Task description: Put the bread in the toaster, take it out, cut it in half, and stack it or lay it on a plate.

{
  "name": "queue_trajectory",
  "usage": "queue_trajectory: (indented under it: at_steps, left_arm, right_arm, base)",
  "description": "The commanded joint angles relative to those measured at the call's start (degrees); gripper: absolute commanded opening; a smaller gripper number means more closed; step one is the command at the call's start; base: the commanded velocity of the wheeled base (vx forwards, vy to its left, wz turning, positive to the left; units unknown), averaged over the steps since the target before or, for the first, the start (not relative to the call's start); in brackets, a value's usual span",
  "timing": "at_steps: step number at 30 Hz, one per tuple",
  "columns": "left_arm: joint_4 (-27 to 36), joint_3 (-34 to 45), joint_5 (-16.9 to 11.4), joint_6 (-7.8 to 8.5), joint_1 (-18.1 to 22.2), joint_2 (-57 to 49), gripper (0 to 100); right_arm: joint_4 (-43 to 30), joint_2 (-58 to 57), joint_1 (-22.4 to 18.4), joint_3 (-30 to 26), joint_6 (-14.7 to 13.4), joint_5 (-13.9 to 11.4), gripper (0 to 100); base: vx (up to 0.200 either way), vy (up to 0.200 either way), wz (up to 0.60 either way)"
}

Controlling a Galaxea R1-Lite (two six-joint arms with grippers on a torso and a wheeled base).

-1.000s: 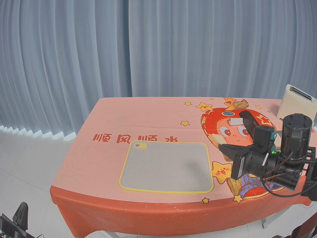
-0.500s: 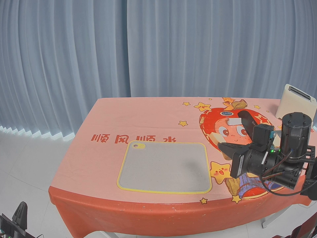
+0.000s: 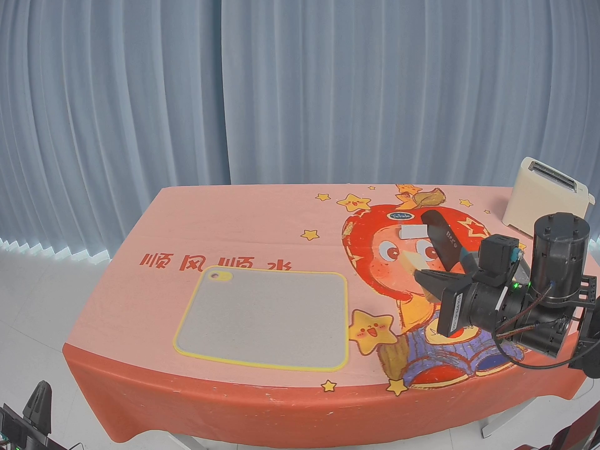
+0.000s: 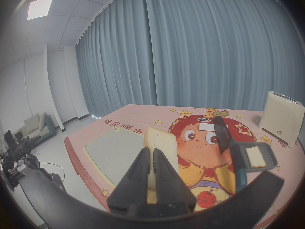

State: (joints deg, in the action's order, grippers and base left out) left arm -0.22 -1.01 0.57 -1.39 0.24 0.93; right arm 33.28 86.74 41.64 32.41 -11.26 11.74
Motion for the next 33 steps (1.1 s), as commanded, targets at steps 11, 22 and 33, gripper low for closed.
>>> queue_trajectory:
  at_steps: [11,22,33]
  left_arm:
    - [-0.04,1.01,0.04,-0.02,0.02,-0.49,0]
    - [-0.04,1.01,-0.13,0.51,-0.07,-0.49,0]
    - [-0.04,1.01,-0.13,0.51,-0.07,-0.49,0]
  right_arm:
    - [0.21,0.28,0.02,0.54,-0.07,2.24,0]
    - [0.29,0.36,-4.55,0.54,0.19,2.15,0]
    - [0.29,3.53,-8.16,0.28,2.48,2.32,0]
  base:
    - [0.000,-0.200,0.00]
    - [0.000,-0.073,0.00]
    - [0.000,0.000,0.00]
